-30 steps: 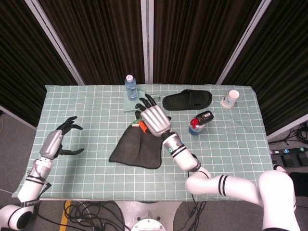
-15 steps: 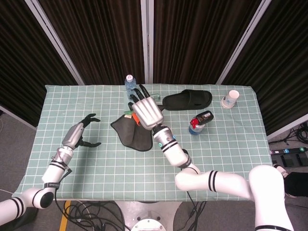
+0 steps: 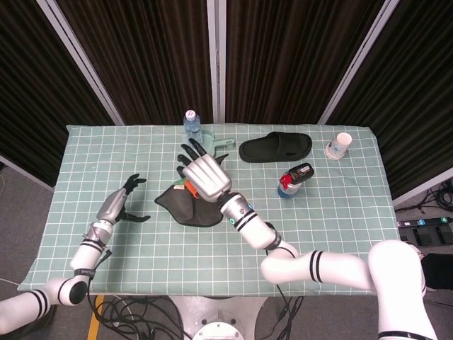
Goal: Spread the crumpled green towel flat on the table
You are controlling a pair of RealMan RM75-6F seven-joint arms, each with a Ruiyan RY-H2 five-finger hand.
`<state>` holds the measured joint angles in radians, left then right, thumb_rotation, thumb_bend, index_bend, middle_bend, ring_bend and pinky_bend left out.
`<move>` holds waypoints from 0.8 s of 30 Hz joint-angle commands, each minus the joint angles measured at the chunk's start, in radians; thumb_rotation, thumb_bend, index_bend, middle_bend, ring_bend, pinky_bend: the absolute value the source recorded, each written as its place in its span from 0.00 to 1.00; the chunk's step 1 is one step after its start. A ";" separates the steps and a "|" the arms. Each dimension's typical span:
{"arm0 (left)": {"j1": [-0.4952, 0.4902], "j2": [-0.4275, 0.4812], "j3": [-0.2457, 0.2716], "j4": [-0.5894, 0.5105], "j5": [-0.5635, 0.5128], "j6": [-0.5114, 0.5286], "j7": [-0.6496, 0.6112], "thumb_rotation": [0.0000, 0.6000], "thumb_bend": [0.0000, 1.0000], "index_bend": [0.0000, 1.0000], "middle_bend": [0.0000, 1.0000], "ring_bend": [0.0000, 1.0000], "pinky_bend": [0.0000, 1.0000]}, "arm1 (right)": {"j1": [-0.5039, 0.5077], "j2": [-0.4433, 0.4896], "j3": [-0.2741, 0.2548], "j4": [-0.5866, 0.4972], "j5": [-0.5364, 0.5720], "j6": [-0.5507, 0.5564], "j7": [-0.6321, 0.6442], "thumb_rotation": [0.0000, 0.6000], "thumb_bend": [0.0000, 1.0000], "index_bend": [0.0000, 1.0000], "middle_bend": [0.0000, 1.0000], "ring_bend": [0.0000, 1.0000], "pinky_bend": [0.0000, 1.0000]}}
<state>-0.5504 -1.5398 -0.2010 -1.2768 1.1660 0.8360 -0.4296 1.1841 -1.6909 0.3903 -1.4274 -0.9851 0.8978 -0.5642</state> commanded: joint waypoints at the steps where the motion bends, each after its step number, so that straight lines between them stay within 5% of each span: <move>1: -0.009 -0.016 0.000 0.014 0.005 -0.033 -0.044 1.00 0.00 0.20 0.08 0.17 0.20 | 0.002 0.007 -0.016 -0.004 -0.045 -0.024 0.060 0.96 0.58 0.69 0.25 0.07 0.00; 11: -0.051 -0.069 -0.025 0.074 -0.030 -0.115 -0.063 1.00 0.00 0.21 0.04 0.14 0.20 | -0.003 0.006 -0.040 0.005 -0.081 -0.001 0.091 0.97 0.58 0.69 0.25 0.07 0.00; 24: -0.056 -0.101 -0.032 0.075 -0.080 -0.137 -0.039 1.00 0.09 0.49 0.10 0.14 0.20 | -0.005 0.004 -0.053 0.009 -0.074 0.009 0.097 0.96 0.58 0.69 0.25 0.07 0.00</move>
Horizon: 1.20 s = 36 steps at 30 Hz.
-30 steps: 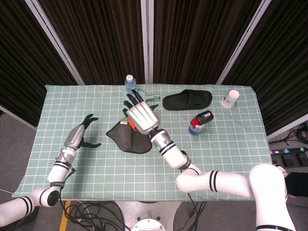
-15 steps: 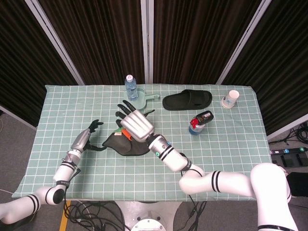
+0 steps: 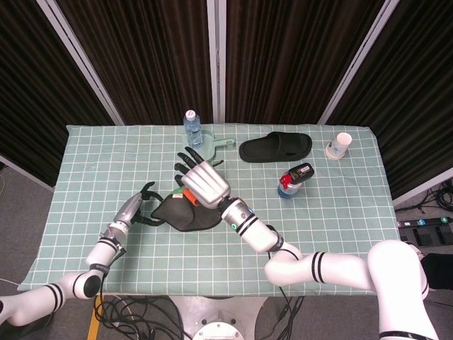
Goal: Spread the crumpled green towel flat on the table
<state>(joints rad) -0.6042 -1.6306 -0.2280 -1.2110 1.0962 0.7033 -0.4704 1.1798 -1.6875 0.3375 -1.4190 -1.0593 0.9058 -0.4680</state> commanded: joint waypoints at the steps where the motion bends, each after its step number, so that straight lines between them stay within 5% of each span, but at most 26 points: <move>1: -0.003 -0.015 -0.006 0.014 -0.014 -0.006 0.003 1.00 0.12 0.51 0.11 0.14 0.20 | -0.001 0.001 -0.001 0.000 -0.001 0.001 0.001 0.96 0.58 0.69 0.25 0.07 0.00; 16: 0.025 -0.052 -0.013 0.034 -0.005 0.064 0.025 1.00 0.45 0.78 0.37 0.23 0.20 | -0.042 0.011 -0.029 -0.010 -0.010 0.029 0.043 0.96 0.58 0.69 0.25 0.07 0.00; 25: 0.049 0.048 -0.004 -0.054 0.050 0.108 0.052 1.00 0.45 0.80 0.38 0.23 0.20 | -0.121 0.043 -0.058 -0.045 -0.035 0.070 0.127 0.96 0.58 0.69 0.25 0.07 0.00; 36: -0.035 0.078 -0.139 0.006 -0.039 0.136 0.123 1.00 0.45 0.80 0.38 0.23 0.20 | -0.094 -0.017 0.040 0.112 -0.007 0.048 0.262 0.97 0.57 0.69 0.25 0.06 0.00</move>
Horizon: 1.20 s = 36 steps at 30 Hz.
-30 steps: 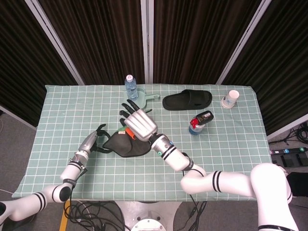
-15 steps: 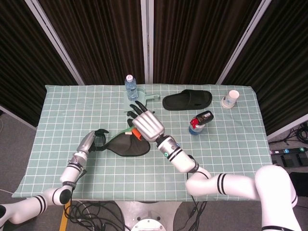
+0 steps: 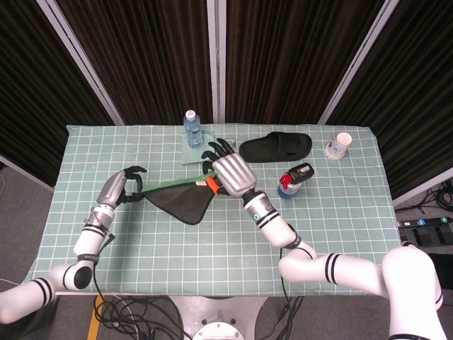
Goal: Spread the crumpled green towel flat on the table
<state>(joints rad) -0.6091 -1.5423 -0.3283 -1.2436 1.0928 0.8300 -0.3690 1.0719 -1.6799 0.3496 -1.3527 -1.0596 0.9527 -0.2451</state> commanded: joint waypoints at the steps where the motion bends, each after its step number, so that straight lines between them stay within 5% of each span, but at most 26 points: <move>1: -0.039 -0.017 -0.052 0.052 -0.047 0.015 0.026 1.00 0.45 0.80 0.38 0.23 0.20 | 0.017 -0.033 0.037 0.061 -0.017 0.009 0.056 0.97 0.57 0.69 0.25 0.07 0.00; 8: -0.080 -0.075 -0.131 0.149 -0.059 0.150 0.049 1.00 0.45 0.79 0.38 0.23 0.20 | 0.035 -0.097 0.068 0.197 -0.136 0.085 0.235 0.97 0.57 0.69 0.25 0.06 0.00; 14: -0.050 -0.124 -0.105 0.185 0.016 0.307 0.041 1.00 0.45 0.79 0.38 0.23 0.20 | 0.038 -0.138 0.044 0.310 -0.202 0.110 0.320 0.97 0.56 0.69 0.25 0.06 0.00; 20: -0.037 -0.131 -0.071 0.185 0.044 0.297 0.010 1.00 0.45 0.79 0.38 0.23 0.20 | 0.049 -0.170 0.039 0.408 -0.202 0.074 0.364 0.98 0.55 0.69 0.25 0.06 0.00; 29: -0.128 -0.176 -0.121 0.294 -0.014 0.187 0.036 1.00 0.45 0.79 0.38 0.23 0.20 | 0.095 -0.218 0.062 0.561 -0.187 0.008 0.430 0.99 0.54 0.69 0.25 0.06 0.00; 36: -0.129 -0.177 -0.136 0.303 -0.009 0.216 0.009 1.00 0.45 0.79 0.38 0.23 0.20 | 0.097 -0.247 0.057 0.629 -0.221 0.035 0.576 0.99 0.53 0.69 0.25 0.06 0.00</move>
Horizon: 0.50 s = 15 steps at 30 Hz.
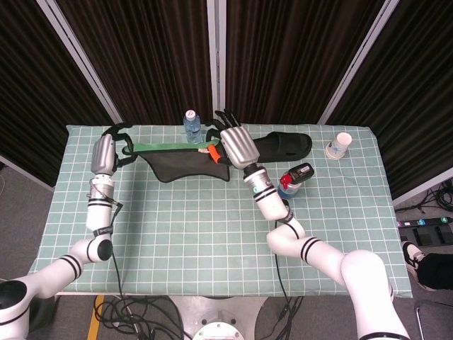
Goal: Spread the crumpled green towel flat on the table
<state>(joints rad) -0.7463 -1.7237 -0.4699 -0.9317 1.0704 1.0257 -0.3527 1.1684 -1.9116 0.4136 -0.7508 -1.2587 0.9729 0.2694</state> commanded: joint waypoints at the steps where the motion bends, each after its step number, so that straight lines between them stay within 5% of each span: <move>1: 0.015 0.009 0.013 -0.017 0.023 0.029 -0.009 1.00 0.45 0.79 0.38 0.23 0.20 | -0.003 -0.016 -0.015 0.032 -0.033 0.018 0.079 0.99 0.53 0.69 0.25 0.06 0.00; 6: 0.085 0.054 0.087 -0.112 0.094 0.088 -0.016 1.00 0.45 0.79 0.38 0.23 0.20 | -0.045 -0.014 -0.080 0.022 -0.094 0.055 0.153 1.00 0.52 0.69 0.25 0.07 0.00; 15: 0.196 0.186 0.239 -0.368 0.217 0.130 0.002 1.00 0.45 0.79 0.38 0.23 0.20 | -0.165 0.101 -0.217 -0.202 -0.173 0.069 0.147 0.99 0.53 0.69 0.25 0.07 0.00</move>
<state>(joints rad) -0.5828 -1.5804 -0.2753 -1.2396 1.2509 1.1491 -0.3559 1.0420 -1.8526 0.2382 -0.8882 -1.4080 1.0408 0.4290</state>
